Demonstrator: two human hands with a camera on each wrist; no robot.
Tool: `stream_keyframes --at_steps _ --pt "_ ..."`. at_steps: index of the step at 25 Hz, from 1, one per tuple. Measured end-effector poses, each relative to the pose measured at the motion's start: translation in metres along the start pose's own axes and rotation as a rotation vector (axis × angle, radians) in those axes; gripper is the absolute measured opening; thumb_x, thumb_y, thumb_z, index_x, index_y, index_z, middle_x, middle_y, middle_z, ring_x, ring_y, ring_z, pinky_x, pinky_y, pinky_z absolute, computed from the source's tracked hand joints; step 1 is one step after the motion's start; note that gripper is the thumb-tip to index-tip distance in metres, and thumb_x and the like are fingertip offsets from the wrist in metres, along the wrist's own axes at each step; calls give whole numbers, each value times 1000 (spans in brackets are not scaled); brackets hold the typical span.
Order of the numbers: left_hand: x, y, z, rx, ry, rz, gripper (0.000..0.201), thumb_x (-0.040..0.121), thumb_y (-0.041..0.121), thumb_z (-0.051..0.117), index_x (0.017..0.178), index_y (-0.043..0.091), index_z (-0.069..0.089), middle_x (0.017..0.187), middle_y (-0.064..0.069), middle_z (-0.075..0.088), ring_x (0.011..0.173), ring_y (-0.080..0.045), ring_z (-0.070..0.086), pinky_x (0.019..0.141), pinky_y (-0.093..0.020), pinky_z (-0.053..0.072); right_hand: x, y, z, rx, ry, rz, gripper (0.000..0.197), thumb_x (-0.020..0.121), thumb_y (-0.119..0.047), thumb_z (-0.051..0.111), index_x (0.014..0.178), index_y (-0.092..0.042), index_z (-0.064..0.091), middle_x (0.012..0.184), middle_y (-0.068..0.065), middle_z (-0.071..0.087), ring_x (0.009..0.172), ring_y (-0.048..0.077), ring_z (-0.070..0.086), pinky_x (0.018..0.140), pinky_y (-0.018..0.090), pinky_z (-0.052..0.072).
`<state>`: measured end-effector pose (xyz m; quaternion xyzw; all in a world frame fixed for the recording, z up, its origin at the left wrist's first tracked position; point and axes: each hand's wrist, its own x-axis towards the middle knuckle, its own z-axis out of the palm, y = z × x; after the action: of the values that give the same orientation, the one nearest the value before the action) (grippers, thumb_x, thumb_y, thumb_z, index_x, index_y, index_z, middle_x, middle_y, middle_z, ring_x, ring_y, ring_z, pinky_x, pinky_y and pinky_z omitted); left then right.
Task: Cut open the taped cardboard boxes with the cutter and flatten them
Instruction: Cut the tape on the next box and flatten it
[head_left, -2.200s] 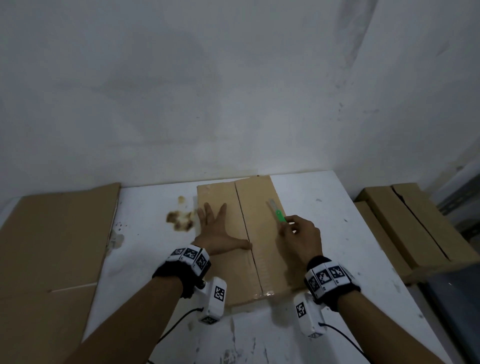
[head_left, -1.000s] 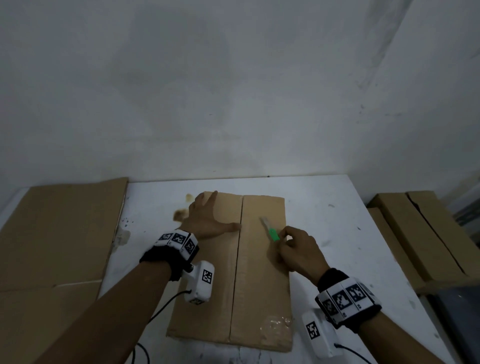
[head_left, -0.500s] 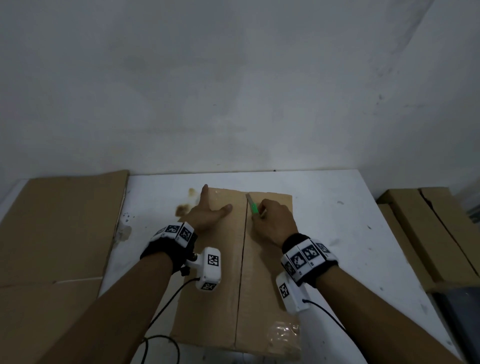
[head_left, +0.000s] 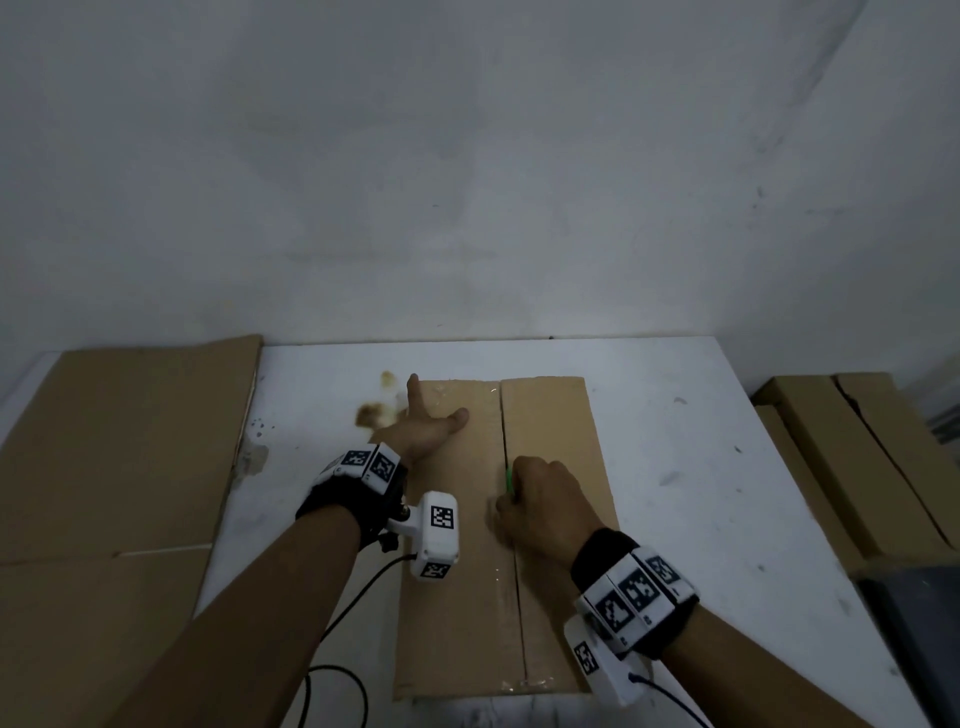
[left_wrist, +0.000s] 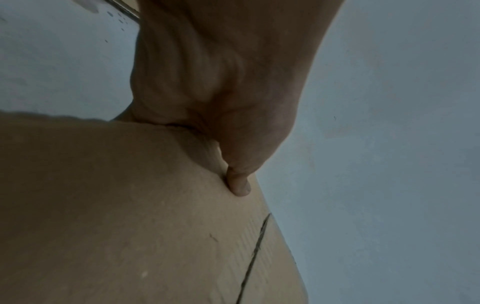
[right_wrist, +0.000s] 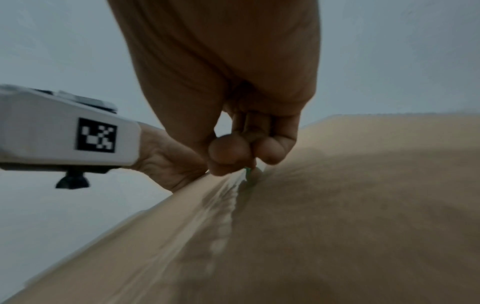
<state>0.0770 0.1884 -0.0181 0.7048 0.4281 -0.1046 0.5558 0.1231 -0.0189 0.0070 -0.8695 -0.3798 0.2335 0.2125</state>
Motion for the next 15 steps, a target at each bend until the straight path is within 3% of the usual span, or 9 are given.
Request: stream_keyframes --at_steps 5,8,11,15 --pt "-7 -3 7 1 52 38 104 94 57 56 150 36 -29 166 -9 8 145 -35 31 116 -48 34 -44 3 -1 -10 -128 13 33 90 -32 62 70 -19 38 77 1 46 72 19 46 50 23 25" --pt "-10 -4 8 51 75 31 108 87 69 53 149 39 -30 166 -11 13 144 -36 33 116 -48 33 -77 1 -2 -9 -211 22 35 90 -37 63 70 -21 39 79 0 48 74 18 48 52 22 29" --pt "-13 -5 15 151 171 28 97 92 68 45 152 36 -24 163 -19 16 144 -40 31 116 -49 32 -109 -1 -2 -1 -281 64 26 88 -32 63 74 -15 49 81 4 55 70 19 51 51 25 38" --pt "-17 -8 21 140 237 80 81 101 55 40 157 32 -13 163 -24 1 149 -43 16 118 -52 24 -132 1 -6 47 -326 83 27 89 -26 63 82 0 64 82 13 67 59 15 57 46 20 41"
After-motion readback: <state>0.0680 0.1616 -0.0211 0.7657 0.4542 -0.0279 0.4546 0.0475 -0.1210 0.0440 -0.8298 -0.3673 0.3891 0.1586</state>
